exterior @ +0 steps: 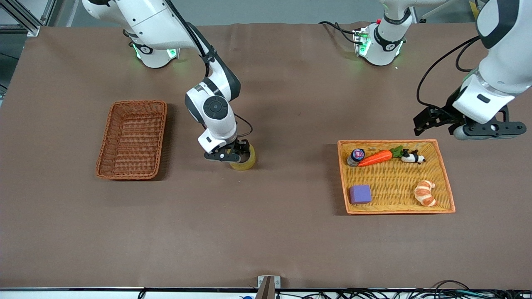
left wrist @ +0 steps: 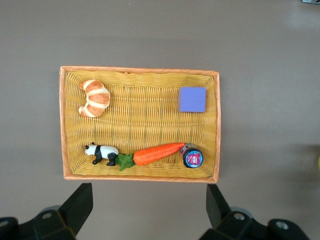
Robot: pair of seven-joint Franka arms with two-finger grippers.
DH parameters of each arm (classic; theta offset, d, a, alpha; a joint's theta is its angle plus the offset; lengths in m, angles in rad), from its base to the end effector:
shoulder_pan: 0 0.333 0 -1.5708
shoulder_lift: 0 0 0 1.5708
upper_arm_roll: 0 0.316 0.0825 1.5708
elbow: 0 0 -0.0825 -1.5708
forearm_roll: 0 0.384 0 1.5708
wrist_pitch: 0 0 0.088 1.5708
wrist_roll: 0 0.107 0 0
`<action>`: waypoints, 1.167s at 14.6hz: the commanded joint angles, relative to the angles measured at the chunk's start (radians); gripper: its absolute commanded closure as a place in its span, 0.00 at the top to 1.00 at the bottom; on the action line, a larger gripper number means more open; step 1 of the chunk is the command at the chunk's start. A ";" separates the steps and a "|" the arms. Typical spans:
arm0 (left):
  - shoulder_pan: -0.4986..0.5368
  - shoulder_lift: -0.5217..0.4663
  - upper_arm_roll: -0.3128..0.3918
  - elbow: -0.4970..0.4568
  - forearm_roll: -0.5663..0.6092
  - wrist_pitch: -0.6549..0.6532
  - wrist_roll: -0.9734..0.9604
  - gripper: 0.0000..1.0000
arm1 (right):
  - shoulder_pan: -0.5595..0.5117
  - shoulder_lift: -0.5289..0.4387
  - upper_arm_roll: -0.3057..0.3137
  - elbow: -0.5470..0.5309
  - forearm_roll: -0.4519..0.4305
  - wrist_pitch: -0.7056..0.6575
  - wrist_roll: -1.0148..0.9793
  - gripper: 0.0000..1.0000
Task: Move tape to another basket
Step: 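Grasp the tape with the right gripper while the left gripper withdraws, then carry the tape with the right gripper into the brown basket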
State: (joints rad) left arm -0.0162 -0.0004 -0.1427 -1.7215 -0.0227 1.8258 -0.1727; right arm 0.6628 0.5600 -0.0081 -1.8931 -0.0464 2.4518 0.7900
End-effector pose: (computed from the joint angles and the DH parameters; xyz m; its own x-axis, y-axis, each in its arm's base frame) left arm 0.5656 -0.0925 0.5759 0.9949 0.0203 0.0990 0.0164 -0.9991 0.0400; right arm 0.5022 0.3858 0.2057 0.9950 -0.0978 0.0226 -0.0983 -0.9948 0.0252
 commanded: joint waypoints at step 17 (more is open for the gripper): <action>0.001 -0.006 0.043 0.083 0.015 -0.146 0.044 0.99 | -0.121 -0.078 -0.026 0.098 -0.027 -0.305 -0.098 0.00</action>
State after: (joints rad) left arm -0.0229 -0.0018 -0.1014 -1.6490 -0.0227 1.6813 -0.1398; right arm 0.6141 0.5824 -0.0472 -1.7656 -0.0648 2.2219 0.7659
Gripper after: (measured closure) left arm 0.004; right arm 0.784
